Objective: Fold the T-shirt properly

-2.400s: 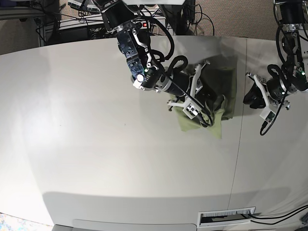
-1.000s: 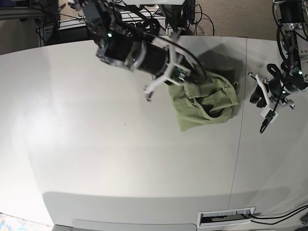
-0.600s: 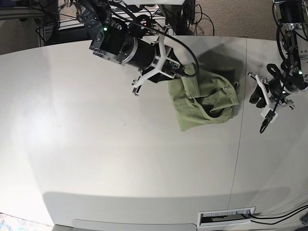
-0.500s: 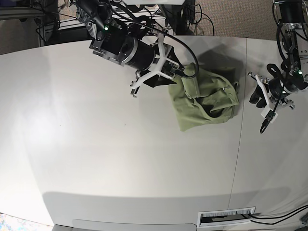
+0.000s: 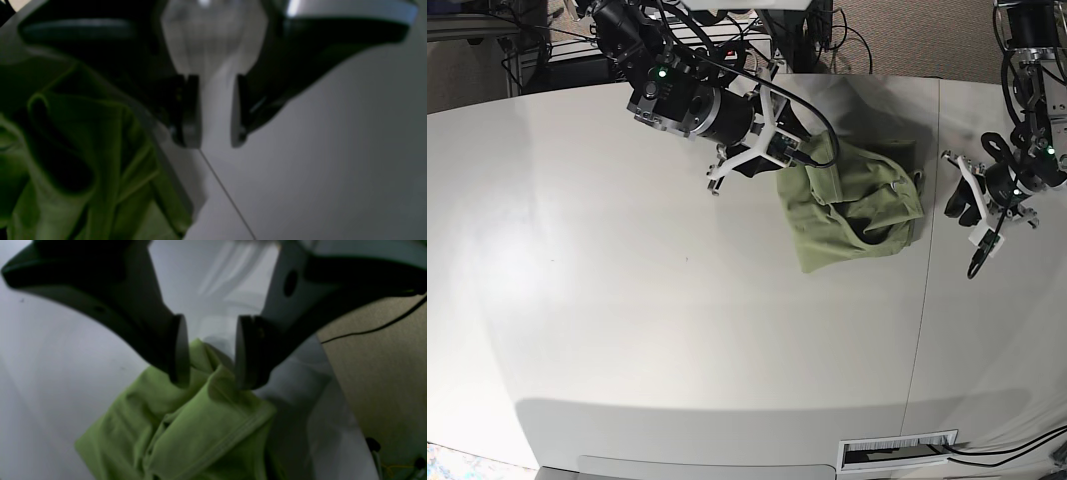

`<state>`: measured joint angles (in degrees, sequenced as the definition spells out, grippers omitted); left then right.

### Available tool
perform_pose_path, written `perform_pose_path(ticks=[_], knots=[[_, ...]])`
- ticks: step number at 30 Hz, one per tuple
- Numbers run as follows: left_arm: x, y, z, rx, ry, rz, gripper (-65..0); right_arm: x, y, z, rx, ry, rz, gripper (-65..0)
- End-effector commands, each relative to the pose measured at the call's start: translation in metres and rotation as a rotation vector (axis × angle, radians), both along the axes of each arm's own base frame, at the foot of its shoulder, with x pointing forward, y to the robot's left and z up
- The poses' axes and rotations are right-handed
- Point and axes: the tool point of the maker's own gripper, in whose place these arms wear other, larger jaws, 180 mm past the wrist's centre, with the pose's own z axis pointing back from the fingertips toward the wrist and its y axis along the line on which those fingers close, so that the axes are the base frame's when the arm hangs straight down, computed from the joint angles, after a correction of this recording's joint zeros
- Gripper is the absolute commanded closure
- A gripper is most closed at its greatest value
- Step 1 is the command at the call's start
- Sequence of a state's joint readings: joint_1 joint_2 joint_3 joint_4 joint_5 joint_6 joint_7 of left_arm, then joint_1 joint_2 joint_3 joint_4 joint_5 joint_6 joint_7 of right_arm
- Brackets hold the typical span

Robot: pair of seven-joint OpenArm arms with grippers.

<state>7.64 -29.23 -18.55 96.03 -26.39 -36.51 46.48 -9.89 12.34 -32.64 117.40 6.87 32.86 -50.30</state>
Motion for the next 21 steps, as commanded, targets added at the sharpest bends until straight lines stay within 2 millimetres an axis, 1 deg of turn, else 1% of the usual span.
perform_pose_path(ticks=[1,6,8,12,18,19,21], knots=[[0.009,0.003,0.015,-0.005,-0.049,-0.003,-17.7,0.003,0.008,0.013,0.053,-0.03,0.007,-23.6],[0.009,-0.001,0.017,-0.035,-0.054,-0.005,-17.7,0.004,0.01,0.017,0.077,-0.041,0.012,-23.6],[0.009,-0.001,0.017,-0.034,-0.054,-0.005,-17.7,0.004,0.012,0.015,0.087,-0.037,0.011,-23.6],[0.009,-0.001,0.017,-0.034,-0.054,-0.005,-17.7,0.005,0.018,-0.003,0.085,0.005,-0.002,-23.6],[0.009,-0.001,0.017,-0.034,-0.054,-0.005,-17.7,0.004,0.044,-0.02,0.055,0.017,0.052,-23.5],[0.009,-0.001,0.017,-0.033,-0.054,-0.005,-17.7,0.003,0.05,-0.02,0.058,0.018,0.064,-22.6],[0.009,-0.001,0.017,-0.033,-0.053,-0.005,-17.7,0.0,0.061,-0.016,0.077,0.015,0.086,-15.4]])
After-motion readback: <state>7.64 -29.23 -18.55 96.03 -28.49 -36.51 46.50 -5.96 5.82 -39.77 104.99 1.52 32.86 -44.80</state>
